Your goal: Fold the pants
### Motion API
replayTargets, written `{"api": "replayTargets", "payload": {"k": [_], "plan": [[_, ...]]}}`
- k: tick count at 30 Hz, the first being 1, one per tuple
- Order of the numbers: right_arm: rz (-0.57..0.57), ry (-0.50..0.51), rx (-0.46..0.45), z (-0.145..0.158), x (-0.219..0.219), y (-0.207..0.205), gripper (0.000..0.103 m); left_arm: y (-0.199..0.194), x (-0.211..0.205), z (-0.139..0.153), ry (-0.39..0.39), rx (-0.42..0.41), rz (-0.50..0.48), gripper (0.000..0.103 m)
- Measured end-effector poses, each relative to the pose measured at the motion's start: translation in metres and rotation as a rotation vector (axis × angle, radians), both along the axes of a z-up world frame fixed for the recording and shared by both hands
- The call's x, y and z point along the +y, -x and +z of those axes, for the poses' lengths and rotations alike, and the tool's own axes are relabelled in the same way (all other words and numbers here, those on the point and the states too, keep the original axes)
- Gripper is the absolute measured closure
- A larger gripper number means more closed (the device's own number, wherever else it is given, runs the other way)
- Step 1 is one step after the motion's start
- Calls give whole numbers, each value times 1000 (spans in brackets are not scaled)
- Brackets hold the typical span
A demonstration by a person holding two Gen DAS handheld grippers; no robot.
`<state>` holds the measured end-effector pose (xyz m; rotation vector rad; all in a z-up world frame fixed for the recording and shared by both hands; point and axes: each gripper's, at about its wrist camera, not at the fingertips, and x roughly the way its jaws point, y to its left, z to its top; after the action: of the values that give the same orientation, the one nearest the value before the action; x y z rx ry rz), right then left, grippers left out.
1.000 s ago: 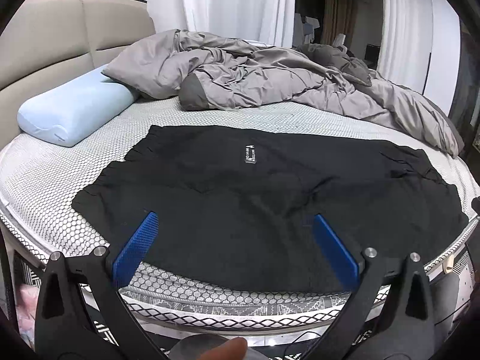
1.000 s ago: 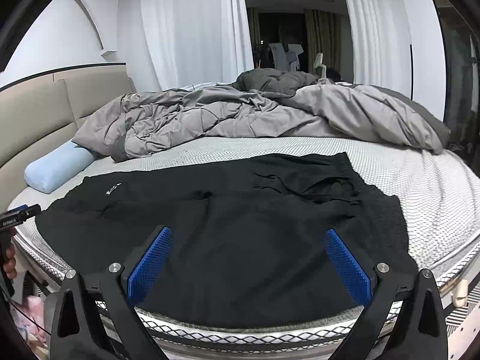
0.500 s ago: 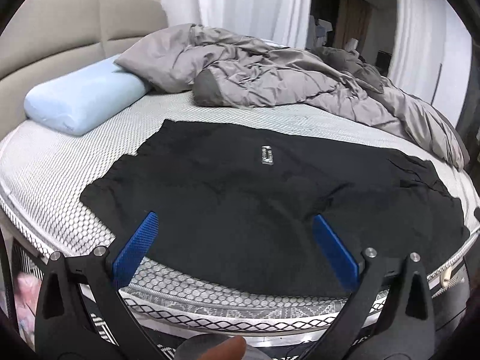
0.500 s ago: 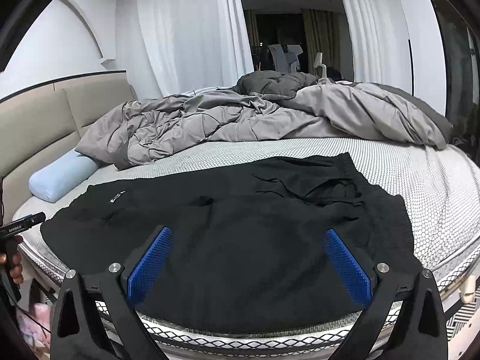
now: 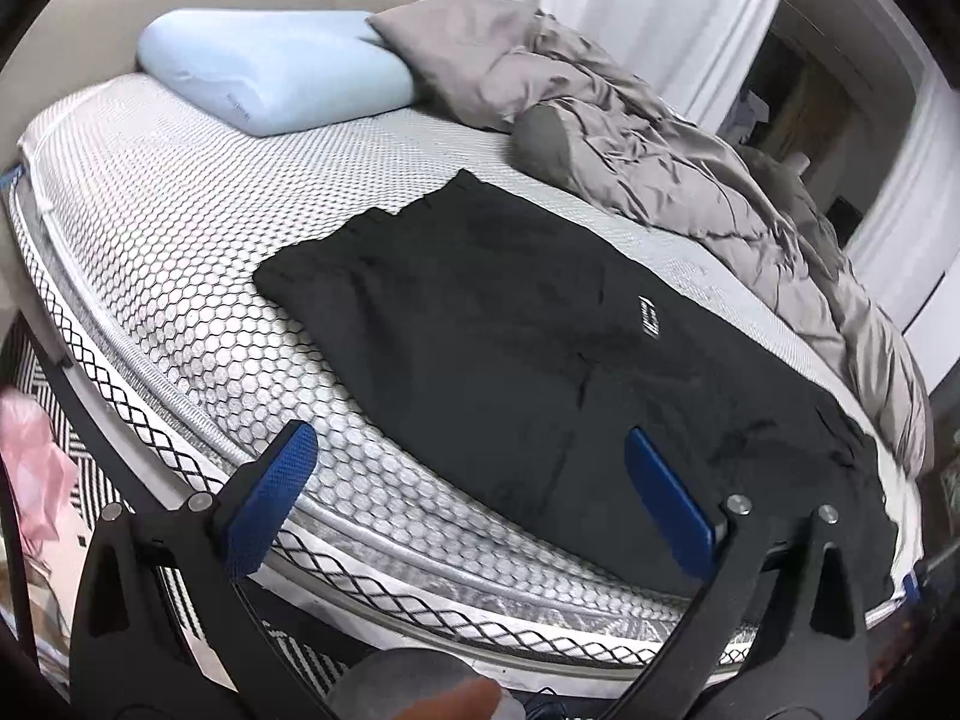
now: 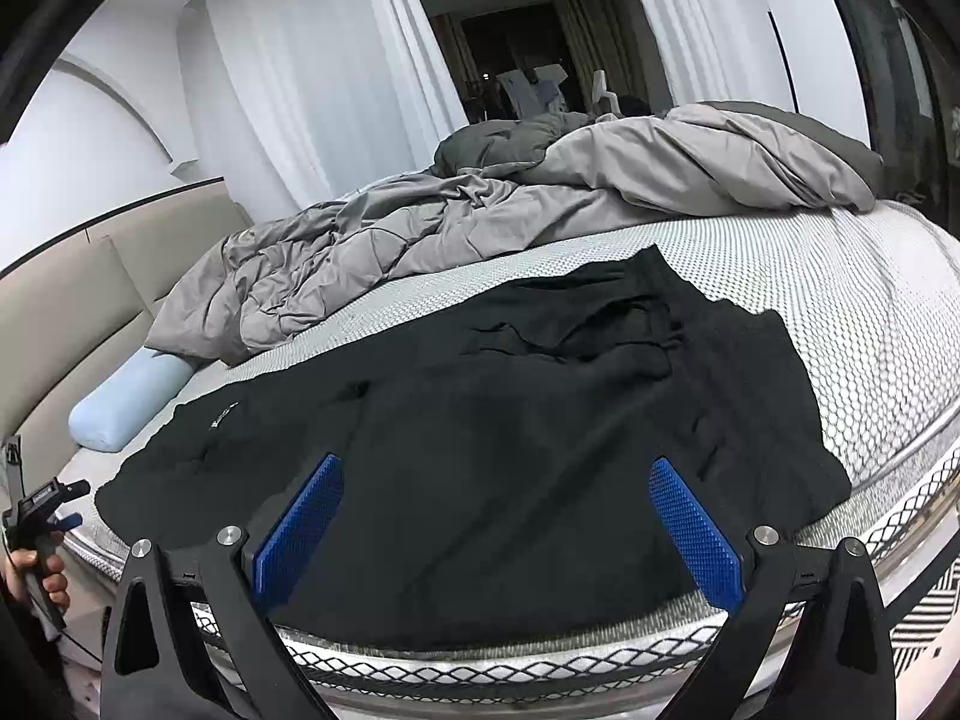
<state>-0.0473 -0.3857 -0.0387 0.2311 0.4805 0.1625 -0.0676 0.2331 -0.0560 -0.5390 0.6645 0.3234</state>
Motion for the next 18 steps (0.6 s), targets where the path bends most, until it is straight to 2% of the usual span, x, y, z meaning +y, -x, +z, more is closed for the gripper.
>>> {"api": "replayTargets", "payload": {"k": [3,6,13,18], "plan": [[33,-19,9,-3,-1,-1,0,-17,18,-12,50,18,-21,25],[32,-4,5,-2,5,-3,0,-41,37,-30,116,55,-16,34],[-3,21,36,-6,0,-7,0,-74,70,-55,244,44,26,34],[-91,-10,75,-11,-30,0,0,-49,56,-51,273,40,10,34]]}}
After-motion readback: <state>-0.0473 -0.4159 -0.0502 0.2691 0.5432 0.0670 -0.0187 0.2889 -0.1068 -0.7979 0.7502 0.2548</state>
